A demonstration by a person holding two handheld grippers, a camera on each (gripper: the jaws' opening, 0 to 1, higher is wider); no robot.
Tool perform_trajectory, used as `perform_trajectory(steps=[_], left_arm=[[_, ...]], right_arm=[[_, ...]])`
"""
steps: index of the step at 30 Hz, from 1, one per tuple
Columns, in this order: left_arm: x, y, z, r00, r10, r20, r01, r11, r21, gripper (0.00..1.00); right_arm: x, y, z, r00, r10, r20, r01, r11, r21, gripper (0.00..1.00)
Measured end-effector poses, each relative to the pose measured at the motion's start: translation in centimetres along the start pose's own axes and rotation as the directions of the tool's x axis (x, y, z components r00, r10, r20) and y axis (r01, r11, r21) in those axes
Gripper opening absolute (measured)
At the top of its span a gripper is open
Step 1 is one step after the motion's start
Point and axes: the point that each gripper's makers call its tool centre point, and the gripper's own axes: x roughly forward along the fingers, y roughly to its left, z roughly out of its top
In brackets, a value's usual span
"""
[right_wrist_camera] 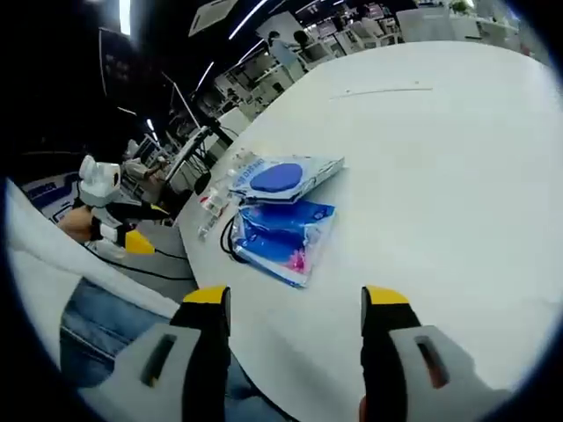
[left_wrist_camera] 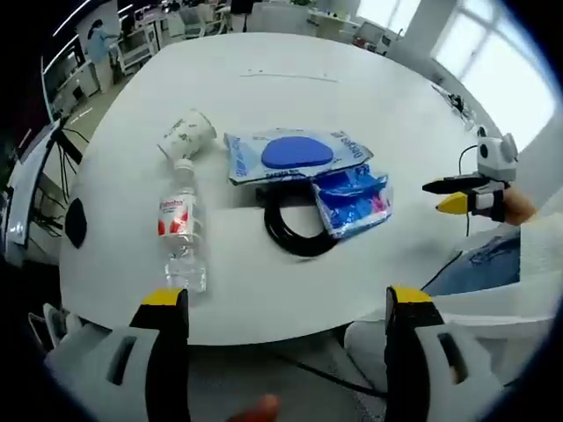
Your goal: Arrange the tabletop items into an orderly group along one side of the table until the central work area is clear of visible clutter.
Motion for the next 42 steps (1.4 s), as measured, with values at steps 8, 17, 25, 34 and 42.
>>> perform_trajectory(steps=[8, 17, 25, 34, 42], left_arm=[[-0.06, 0.01, 0.56, 1.0, 0.001, 0.002, -0.001, 1.0, 0.014, 0.95], [-0.02, 0.05, 0.37, 1.0, 0.003, -0.007, -0.003, 1.0, 0.016, 0.95], [0.04, -0.09, 0.21, 1.0, 0.002, -0.011, -0.002, 1.0, 0.005, 0.94], [0.12, 0.0, 0.28, 1.0, 0.008, -0.006, -0.008, 1.0, -0.006, 0.94], [0.11, -0.04, 0.13, 1.0, 0.007, -0.008, -0.007, 1.0, -0.009, 0.94]], right_arm=[[0.05, 0.11, 0.02, 1.0, 0.006, 0.006, -0.006, 1.0, 0.006, 0.59], [-0.03, -0.08, -0.26, 1.0, 0.008, 0.005, -0.008, 1.0, 0.018, 0.59], [-0.19, -0.29, -0.26, 1.0, 0.009, 0.007, -0.009, 1.0, 0.03, 0.58], [-0.35, -0.74, -0.35, 1.0, 0.006, 0.014, -0.007, 0.999, 0.053, 0.58], [-0.49, -0.68, -0.49, 1.0, 0.01, 0.013, -0.011, 0.998, 0.059, 0.57]])
